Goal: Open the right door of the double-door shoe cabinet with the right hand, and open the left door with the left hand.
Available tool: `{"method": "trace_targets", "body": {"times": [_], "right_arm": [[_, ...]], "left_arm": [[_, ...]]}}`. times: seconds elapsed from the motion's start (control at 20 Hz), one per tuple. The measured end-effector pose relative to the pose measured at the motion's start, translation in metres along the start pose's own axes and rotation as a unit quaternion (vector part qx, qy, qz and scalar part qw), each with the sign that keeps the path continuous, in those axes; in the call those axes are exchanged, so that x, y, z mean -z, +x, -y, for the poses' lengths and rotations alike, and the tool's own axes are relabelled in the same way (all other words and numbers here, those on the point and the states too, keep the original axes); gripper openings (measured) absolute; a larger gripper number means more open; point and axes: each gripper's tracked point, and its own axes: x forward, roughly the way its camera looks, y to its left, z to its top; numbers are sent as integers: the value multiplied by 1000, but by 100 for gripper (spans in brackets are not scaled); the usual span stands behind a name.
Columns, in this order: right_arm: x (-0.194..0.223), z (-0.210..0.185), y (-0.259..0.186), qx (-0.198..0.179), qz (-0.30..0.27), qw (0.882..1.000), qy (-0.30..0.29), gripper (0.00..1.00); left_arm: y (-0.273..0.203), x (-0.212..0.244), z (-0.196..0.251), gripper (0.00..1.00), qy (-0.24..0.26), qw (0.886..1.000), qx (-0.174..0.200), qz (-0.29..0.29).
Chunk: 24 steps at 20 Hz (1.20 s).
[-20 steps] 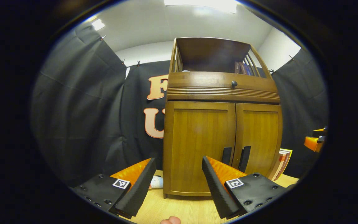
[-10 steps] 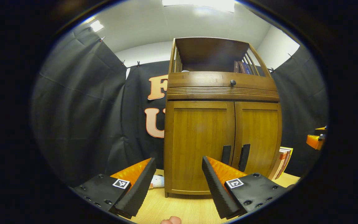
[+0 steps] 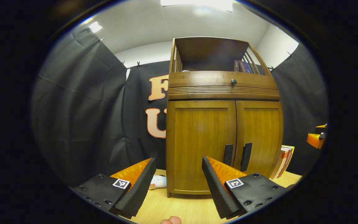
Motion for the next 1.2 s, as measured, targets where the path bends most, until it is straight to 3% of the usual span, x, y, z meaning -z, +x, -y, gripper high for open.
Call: {"method": "trace_targets", "body": {"times": [0.1, 0.15, 0.2, 0.45, 0.65, 0.85, 0.95, 1.0, 1.2], "right_arm": [[-3, -3, 1, -1, 2, 1000, 0, 95], [-3, -3, 0, -2, 3, 1000, -1, 100], [-4, -3, 0, -2, 4, 1000, -3, 95], [-4, -9, 2, -10, 3, 1000, -8, 95], [-13, -26, 16, -41, 6, 999, -13, 95], [-35, -46, 39, -74, 27, 997, -20, 95], [-48, -58, 55, -87, 40, 995, -18, 100], [-55, -64, 64, -94, 45, 994, -14, 95], [-74, -94, 103, -126, 63, 990, 6, 95]], "left_arm": [[0, 0, 0, 93, 0, 1000, 1, -1], [0, -1, 0, 95, 1, 1000, 1, -1], [-1, -1, 0, 96, 2, 1000, 1, 0], [-1, 2, 2, 93, -2, 1000, 6, 0], [0, 4, 2, 96, 1, 1000, 3, -1], [-1, 3, 2, 93, -4, 1000, 2, 3], [-2, 4, 0, 94, -1, 1000, -2, 1], [-2, 5, -1, 96, 0, 1000, -3, 0], [-6, 10, -3, 93, -2, 1000, -7, -6]]}}
